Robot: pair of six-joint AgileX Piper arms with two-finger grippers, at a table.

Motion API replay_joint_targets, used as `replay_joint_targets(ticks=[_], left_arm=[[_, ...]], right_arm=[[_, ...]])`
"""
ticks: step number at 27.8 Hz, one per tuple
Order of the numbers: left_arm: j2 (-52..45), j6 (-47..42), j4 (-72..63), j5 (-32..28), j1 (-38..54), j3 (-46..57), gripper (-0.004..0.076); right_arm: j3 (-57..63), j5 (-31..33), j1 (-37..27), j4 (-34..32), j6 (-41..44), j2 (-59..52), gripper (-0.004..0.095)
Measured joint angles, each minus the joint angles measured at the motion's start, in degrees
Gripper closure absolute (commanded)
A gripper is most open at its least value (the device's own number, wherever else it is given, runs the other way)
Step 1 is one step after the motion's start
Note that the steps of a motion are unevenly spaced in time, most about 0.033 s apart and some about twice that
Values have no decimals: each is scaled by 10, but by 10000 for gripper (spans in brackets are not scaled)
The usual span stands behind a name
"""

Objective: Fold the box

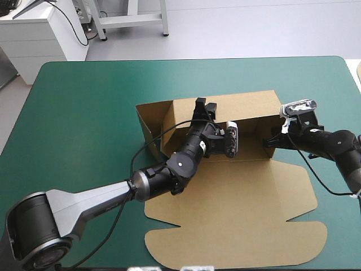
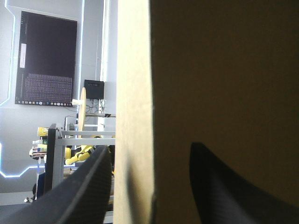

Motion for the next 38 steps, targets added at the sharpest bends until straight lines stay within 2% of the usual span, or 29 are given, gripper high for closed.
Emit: replay_joint_targets(ticks=[6, 9, 10, 12, 14, 19, 22, 26, 30, 38], left_arm=[[-32, -2, -5, 59, -73, 3, 400], [-57, -2, -13, 78, -119, 3, 448], [-66, -2, -13, 101, -142, 3, 468], [-74, -2, -15, 134, -165, 3, 562], [-82, -2, -18, 162, -180, 3, 722], [-122, -2, -29, 183, -180, 4, 715], [-157, -2, -29, 179, -155, 4, 715], [-196, -2, -76, 162, -76, -8, 715], [-217, -2, -149, 135, 21, -34, 715], [-225, 18, -342, 134, 205, -113, 715]], right_arm=[[0, -8, 0, 9, 21, 0, 906], [0, -9, 0, 9, 26, 0, 907], [0, -9, 0, 9, 29, 0, 907], [0, -9, 0, 8, 36, 0, 907], [0, -8, 0, 5, 41, 0, 907], [-2, 9, 0, -29, 68, -2, 906], [-10, 24, 0, -62, 103, -10, 906], [-47, 69, 0, -106, 158, -15, 906], [-104, 140, 0, -149, 223, -15, 906], [-217, 299, 11, -200, 338, 10, 906]])
